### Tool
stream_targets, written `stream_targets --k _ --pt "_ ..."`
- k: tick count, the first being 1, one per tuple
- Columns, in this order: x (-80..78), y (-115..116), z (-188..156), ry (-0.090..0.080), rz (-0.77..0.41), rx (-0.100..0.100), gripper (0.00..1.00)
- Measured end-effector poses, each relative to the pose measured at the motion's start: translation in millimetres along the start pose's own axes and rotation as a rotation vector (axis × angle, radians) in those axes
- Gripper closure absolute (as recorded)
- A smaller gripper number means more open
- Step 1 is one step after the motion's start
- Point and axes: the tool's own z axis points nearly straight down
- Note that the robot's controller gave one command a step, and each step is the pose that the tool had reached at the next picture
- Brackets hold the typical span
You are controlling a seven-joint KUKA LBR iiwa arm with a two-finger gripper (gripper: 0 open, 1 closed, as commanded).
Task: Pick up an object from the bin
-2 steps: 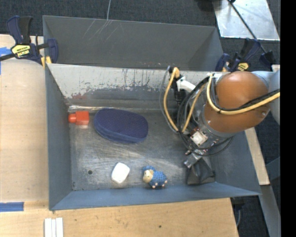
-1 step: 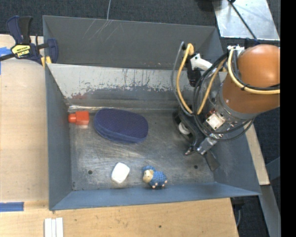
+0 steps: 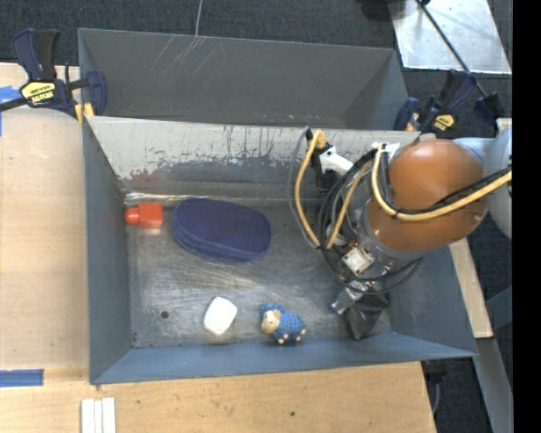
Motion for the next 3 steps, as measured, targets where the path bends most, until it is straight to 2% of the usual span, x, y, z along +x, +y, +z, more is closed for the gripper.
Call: stream_targets --k 1,2,3 --pt "-6.2 7.8 -138.1 0.009 0.031 0.011 1.0" --pt "30.0 -85.8 -20.0 0.003 -0.291 0.004 1.0" --pt "20.1 -56.1 -142.5 0.011 -0.322 0.009 1.0"
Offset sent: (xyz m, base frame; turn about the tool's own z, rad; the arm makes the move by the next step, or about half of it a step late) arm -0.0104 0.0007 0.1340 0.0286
